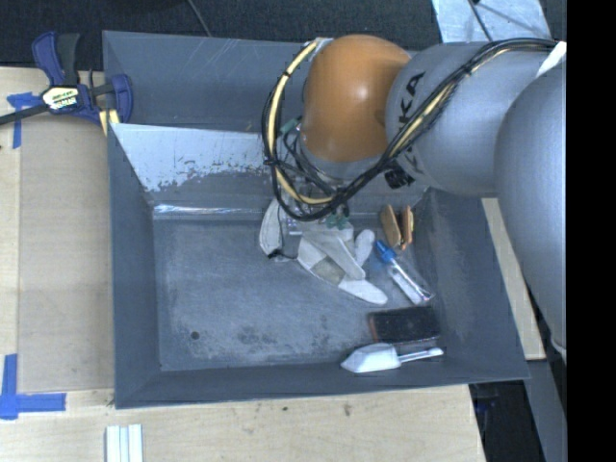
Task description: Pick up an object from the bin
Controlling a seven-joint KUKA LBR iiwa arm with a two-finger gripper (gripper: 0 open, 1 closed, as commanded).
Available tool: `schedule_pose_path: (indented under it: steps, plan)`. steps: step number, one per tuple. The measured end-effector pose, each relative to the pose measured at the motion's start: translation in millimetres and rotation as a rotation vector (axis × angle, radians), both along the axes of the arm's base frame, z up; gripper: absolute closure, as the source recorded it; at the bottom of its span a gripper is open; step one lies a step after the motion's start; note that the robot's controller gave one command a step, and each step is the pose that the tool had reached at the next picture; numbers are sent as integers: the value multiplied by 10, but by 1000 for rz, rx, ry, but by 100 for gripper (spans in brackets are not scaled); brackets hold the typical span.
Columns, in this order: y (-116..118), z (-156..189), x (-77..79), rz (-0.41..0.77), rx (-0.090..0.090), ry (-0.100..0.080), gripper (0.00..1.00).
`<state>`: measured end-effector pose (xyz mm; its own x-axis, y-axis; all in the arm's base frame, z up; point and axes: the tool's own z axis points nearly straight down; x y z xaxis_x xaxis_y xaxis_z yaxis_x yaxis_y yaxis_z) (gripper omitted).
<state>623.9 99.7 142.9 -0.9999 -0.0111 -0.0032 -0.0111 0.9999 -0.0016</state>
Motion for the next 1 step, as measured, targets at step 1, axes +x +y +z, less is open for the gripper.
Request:
schedule_pose_path:
  steps: [1]
  plan:
    - [-178,174,9,33,2,2,0]
